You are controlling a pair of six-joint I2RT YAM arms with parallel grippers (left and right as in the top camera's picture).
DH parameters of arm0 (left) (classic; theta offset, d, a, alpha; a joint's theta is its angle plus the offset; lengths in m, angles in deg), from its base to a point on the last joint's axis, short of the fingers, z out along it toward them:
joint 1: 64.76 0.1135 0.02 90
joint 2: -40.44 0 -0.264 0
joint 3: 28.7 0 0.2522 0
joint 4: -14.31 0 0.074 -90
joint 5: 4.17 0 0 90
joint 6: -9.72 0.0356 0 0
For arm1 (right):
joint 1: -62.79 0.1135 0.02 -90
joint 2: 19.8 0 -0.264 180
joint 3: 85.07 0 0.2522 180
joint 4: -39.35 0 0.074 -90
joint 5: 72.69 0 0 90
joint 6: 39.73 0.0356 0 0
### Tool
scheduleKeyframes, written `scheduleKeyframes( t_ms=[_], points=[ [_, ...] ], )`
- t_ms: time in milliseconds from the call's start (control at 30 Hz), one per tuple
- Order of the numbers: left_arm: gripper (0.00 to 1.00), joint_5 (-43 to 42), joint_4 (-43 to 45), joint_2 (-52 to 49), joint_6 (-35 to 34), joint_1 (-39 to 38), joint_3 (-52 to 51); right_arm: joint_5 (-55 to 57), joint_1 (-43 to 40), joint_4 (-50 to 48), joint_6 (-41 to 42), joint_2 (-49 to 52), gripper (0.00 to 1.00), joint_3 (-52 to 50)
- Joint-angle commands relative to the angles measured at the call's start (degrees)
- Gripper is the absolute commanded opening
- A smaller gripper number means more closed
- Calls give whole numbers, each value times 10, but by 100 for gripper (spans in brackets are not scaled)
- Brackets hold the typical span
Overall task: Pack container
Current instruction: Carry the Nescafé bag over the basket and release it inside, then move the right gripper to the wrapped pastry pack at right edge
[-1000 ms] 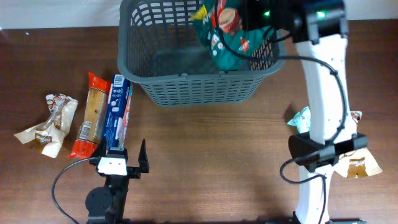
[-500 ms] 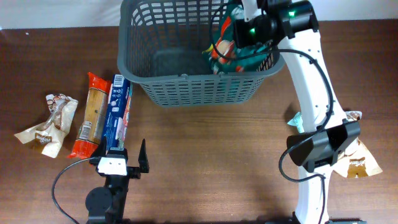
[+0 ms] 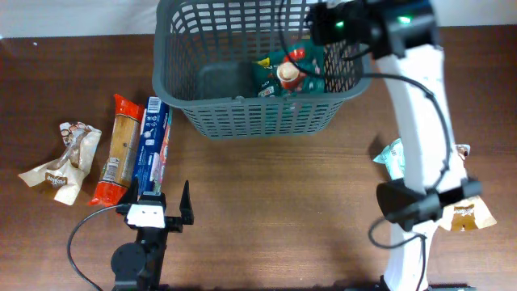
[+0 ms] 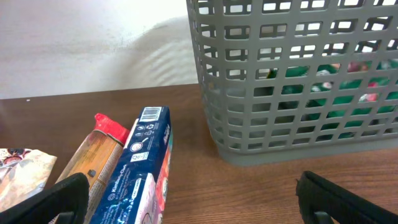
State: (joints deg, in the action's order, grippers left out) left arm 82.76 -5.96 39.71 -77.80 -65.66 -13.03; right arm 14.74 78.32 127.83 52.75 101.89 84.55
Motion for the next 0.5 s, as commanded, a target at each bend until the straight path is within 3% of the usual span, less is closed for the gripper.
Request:
scheduleKeyframes(
  t_ms=[0, 167, 233, 333, 467],
  points=[
    [99, -6, 0, 4, -3, -2, -3, 145, -8, 15, -19, -80, 44, 43],
    [99, -6, 0, 4, -3, -2, -3, 189, -90, 35, -19, -135, 45, 24],
    [99, -6, 0, 4, -3, -2, -3, 188, -151, 36, -15, -152, 50, -7],
    [99, -6, 0, 4, -3, -2, -3, 177, -253, 22, 12, -167, 60, -94],
    [99, -6, 0, 4, -3, -2, -3, 100, -357, 22, 12, -163, 66, -252]
  ],
)
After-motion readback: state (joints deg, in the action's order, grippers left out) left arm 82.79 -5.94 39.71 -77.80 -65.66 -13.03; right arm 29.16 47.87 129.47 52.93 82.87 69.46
